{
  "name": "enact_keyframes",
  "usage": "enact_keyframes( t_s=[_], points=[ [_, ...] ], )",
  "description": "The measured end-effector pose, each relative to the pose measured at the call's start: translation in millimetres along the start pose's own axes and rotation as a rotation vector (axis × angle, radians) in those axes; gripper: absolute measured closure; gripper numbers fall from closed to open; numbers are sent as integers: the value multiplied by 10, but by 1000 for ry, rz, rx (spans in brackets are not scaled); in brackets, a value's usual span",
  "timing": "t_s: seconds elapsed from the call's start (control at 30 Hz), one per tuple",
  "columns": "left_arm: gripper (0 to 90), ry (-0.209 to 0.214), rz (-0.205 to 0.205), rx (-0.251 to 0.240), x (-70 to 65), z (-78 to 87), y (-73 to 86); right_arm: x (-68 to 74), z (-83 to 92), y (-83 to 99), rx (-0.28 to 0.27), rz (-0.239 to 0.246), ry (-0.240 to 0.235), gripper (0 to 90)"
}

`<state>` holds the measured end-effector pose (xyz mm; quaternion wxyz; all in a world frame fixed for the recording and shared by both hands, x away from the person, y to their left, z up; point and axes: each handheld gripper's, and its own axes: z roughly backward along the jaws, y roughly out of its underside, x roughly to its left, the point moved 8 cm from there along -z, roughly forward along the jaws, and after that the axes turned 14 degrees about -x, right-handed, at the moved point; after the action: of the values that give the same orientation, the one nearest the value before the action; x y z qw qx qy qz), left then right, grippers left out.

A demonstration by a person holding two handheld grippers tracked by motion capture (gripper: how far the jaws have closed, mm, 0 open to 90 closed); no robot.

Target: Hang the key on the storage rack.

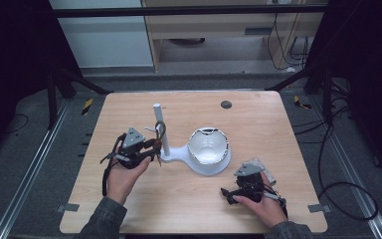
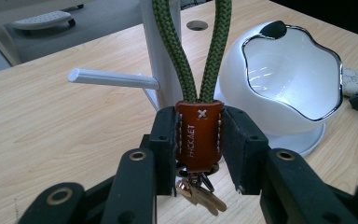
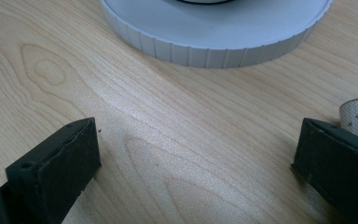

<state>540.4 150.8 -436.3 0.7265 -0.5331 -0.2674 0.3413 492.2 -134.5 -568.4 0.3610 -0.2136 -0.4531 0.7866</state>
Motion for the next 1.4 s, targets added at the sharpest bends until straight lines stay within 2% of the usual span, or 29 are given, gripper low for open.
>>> enact_keyframes(
  t_s=[0.5,0.7,0.83,0.97,1.03,1.13,1.2,1.23,1.3,1.33,1.4],
  points=[
    [651,-8,9,-8,17,-41,30,2,0,0,0,-1,-1,2],
    [528,-23,5,-15,38,-9,53,1,0,0,0,-2,0,2],
    [388,-40,-16,13,79,44,214,1,1,1,0,-2,4,3],
    [235,-59,-18,59,159,79,509,4,2,0,2,-5,0,2],
    [194,-74,-16,68,217,89,608,3,1,-1,2,-4,0,2],
    [137,-73,1,91,308,93,732,5,6,0,7,-4,-4,6],
    [112,-80,-10,110,366,107,808,1,40,-7,43,9,-15,52],
    [95,-78,-19,114,386,114,847,-14,63,-20,49,25,-12,65],
    [76,-75,-24,142,420,114,932,-46,134,-73,33,31,3,33],
    [72,-67,-27,160,430,104,988,-64,179,-103,28,40,-6,47],
    [69,-71,-25,181,449,91,1042,-131,290,-174,38,46,22,52]
  ],
)
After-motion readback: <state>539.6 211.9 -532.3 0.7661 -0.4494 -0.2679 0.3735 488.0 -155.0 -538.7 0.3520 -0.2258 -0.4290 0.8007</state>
